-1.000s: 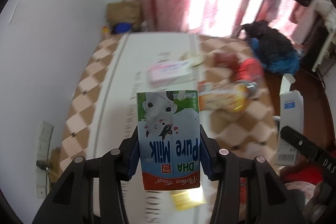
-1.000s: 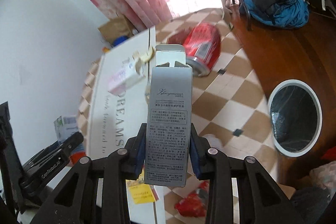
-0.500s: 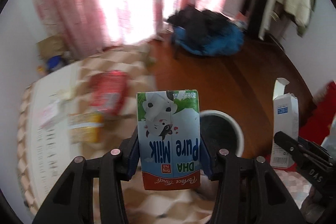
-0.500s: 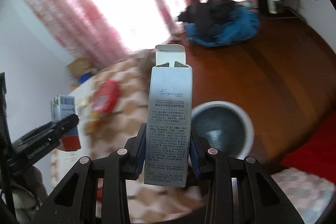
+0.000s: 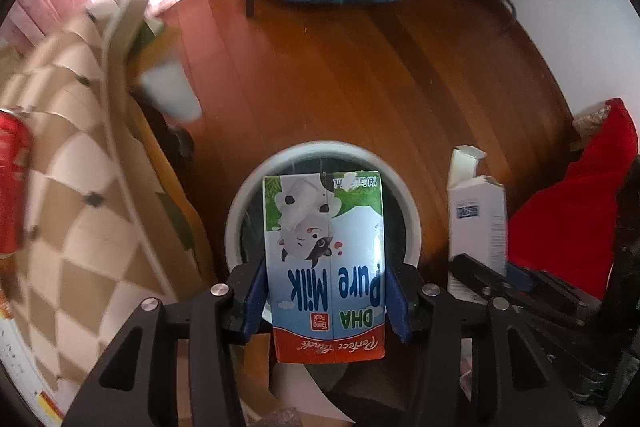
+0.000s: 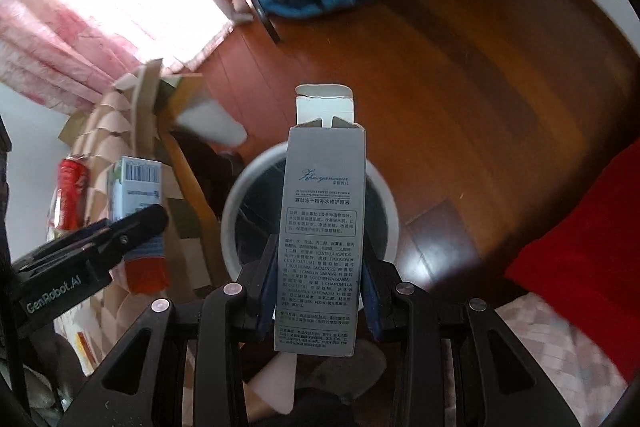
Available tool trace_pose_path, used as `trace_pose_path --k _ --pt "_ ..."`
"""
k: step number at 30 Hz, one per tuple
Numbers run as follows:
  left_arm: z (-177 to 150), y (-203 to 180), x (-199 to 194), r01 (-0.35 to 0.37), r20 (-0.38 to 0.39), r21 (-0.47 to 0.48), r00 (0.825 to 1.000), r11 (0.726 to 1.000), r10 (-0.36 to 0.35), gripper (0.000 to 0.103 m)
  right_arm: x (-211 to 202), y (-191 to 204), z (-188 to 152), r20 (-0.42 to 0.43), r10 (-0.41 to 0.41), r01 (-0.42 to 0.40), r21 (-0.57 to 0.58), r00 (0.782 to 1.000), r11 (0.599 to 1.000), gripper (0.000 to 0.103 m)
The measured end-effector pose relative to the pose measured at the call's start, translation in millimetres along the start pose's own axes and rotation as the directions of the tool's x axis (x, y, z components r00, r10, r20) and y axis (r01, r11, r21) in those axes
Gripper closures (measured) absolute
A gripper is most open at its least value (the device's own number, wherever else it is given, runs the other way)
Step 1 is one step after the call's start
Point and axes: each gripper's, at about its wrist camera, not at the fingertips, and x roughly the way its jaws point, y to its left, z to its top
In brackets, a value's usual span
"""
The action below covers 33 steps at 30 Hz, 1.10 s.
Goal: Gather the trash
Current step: 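Carry both cartons over the white bin and open both grippers, then move both tools back toward the table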
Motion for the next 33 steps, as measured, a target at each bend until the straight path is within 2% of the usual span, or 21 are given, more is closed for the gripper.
trace_pose_path --k 2,4,5,7,8,9,10,11,12,16,21,26,33 --pt "3.8 5.3 10.9 -0.023 -0.017 -0.01 1.0 1.0 0.023 0.048 23.8 -3.4 5.2 -0.042 0.012 -0.012 0.015 0.999 1.0 0.065" --pt "4.8 10.0 14.7 -0.054 -0.021 -0.025 0.998 0.998 0.053 0.018 43.3 -4.6 9.2 -0.08 0.015 -0.015 0.01 0.997 1.0 0.065" --pt "2.9 11.1 16.3 -0.073 -0.022 -0.03 0.997 0.997 0.073 0.012 50.3 -3.3 10.2 -0.101 0.024 -0.023 0.007 0.995 1.0 0.064" --pt "0.2 15.7 19.1 -0.101 -0.027 -0.039 0.995 0.994 0.1 0.009 65.4 -3.1 12.3 -0.129 0.01 -0.01 0.003 0.992 1.0 0.063" --pt "-1.8 17.1 19.2 -0.111 -0.029 -0.041 0.994 0.993 0.11 0.009 72.2 -2.5 14.0 -0.137 -0.011 0.01 -0.008 0.991 1.0 0.057" --pt "-3.6 18.5 20.4 -0.118 -0.03 -0.038 0.993 0.992 0.117 0.009 77.3 -1.3 14.7 -0.147 -0.02 0.018 -0.017 0.989 1.0 0.043" --pt "-6.1 19.1 21.6 -0.126 -0.028 -0.038 0.992 0.991 0.125 0.009 81.3 -1.1 14.8 -0.156 -0.033 0.03 -0.022 0.987 0.999 0.033" --pt "-8.4 19.6 21.4 -0.137 -0.026 -0.038 0.99 0.99 0.136 0.009 83.3 -1.6 14.1 -0.16 -0.056 0.052 -0.031 0.986 0.998 0.013" --pt "-11.5 19.9 20.0 -0.143 -0.023 -0.036 0.99 0.989 0.142 0.009 84.5 -2.2 13.6 -0.158 -0.08 0.075 -0.039 0.984 0.996 0.0" --pt "-17.5 22.6 22.6 -0.192 -0.017 -0.032 0.981 0.981 0.191 0.009 88.8 -0.1 7.5 -0.155 -0.201 0.193 -0.067 0.967 0.979 0.0" --pt "-26.1 23.1 20.7 -0.222 -0.021 -0.028 0.975 0.975 0.221 0.009 86.6 -7.5 6.3 -0.157 -0.262 0.257 -0.056 0.952 0.965 0.0" --pt "-32.2 22.8 6.8 -0.209 -0.008 -0.039 0.978 0.977 0.209 0.009 74.1 -8.1 2.8 -0.148 -0.269 0.266 -0.038 0.952 0.963 0.0" --pt "-40.3 18.6 -35.1 -0.199 0.062 -0.049 0.977 0.979 0.202 0.009 33.0 -0.6 -0.5 -0.106 -0.255 0.253 -0.032 0.961 0.967 0.0"
